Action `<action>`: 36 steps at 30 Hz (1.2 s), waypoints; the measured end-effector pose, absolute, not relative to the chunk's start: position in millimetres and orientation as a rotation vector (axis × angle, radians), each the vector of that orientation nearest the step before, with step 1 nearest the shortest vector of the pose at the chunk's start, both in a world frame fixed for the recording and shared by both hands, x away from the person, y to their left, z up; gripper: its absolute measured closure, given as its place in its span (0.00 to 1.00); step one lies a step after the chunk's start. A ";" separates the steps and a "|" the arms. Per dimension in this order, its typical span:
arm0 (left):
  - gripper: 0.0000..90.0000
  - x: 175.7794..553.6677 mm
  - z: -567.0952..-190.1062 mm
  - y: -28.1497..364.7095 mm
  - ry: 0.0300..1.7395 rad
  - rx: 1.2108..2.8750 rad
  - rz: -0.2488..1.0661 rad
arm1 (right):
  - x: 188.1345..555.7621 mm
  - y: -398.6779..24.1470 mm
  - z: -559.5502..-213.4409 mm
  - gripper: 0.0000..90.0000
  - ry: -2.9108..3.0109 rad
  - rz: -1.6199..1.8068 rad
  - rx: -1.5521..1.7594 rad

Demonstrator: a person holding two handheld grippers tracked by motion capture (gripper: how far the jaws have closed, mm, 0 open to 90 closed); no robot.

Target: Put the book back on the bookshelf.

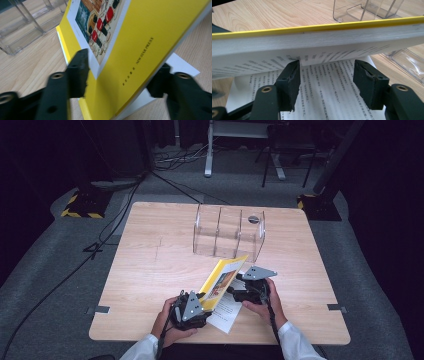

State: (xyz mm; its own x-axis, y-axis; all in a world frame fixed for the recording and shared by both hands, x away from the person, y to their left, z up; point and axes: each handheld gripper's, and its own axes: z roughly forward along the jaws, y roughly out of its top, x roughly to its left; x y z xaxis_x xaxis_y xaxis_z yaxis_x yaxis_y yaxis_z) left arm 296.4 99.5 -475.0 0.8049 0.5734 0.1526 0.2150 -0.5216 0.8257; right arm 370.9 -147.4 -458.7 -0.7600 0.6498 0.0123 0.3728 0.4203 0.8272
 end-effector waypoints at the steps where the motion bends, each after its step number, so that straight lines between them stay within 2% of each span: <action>1: 0.59 296.8 -474.7 99.4 0.591 2.114 0.544 | 371.7 -147.0 -458.6 0.45 2.367 1.264 0.885; 5: 0.86 296.1 -472.0 100.8 0.575 2.122 0.589 | 372.7 -146.5 -458.7 0.44 2.363 1.263 0.881; 8: 0.93 298.1 -469.4 105.6 0.560 2.128 0.586 | 372.8 -150.9 -457.8 0.43 2.370 1.299 0.882; 21: 0.93 302.2 -467.1 144.7 0.454 2.175 0.466 | 370.8 -195.1 -454.1 0.38 2.346 1.323 0.829; 36: 0.91 313.0 -466.3 170.4 0.387 2.195 0.335 | 396.8 -187.1 -471.8 0.32 2.462 1.347 0.614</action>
